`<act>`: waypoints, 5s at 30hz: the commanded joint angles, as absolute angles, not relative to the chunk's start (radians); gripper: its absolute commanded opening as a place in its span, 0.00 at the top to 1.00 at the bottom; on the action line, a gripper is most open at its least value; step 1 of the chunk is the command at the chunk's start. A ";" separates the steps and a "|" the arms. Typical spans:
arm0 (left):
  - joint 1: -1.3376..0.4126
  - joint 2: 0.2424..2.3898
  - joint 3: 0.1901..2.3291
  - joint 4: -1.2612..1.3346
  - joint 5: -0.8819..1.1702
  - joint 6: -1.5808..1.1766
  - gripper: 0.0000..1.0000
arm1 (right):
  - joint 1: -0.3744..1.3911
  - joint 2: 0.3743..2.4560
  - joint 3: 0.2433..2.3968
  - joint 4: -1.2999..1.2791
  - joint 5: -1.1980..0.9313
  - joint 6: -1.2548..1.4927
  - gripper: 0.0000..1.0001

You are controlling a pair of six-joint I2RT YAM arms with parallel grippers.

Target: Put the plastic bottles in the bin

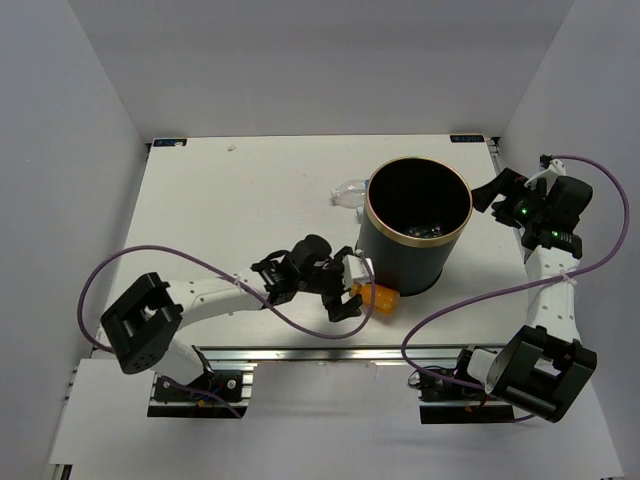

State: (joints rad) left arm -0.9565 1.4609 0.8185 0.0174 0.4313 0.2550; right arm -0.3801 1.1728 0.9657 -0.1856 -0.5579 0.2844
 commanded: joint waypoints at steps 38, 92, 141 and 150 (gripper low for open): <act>-1.284 1.871 0.956 0.279 -0.298 0.351 0.03 | -0.385 1.166 1.005 -0.176 -0.630 0.276 0.11; -0.937 1.858 1.902 -0.127 0.143 -0.094 0.15 | -0.336 1.367 1.028 0.061 -0.288 0.049 0.11; -0.258 1.471 0.910 0.233 0.296 -0.500 0.02 | -0.086 2.091 1.723 -0.235 0.035 -0.009 0.48; -0.258 1.350 0.778 0.268 0.284 -0.463 0.02 | -0.089 1.623 1.632 -0.255 0.032 0.023 0.44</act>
State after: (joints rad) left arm -0.2577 1.4139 0.8036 0.2268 0.2764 -0.4870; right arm -0.0849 1.7931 1.6386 -0.2893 0.0383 -0.0109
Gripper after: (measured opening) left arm 0.982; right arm 0.725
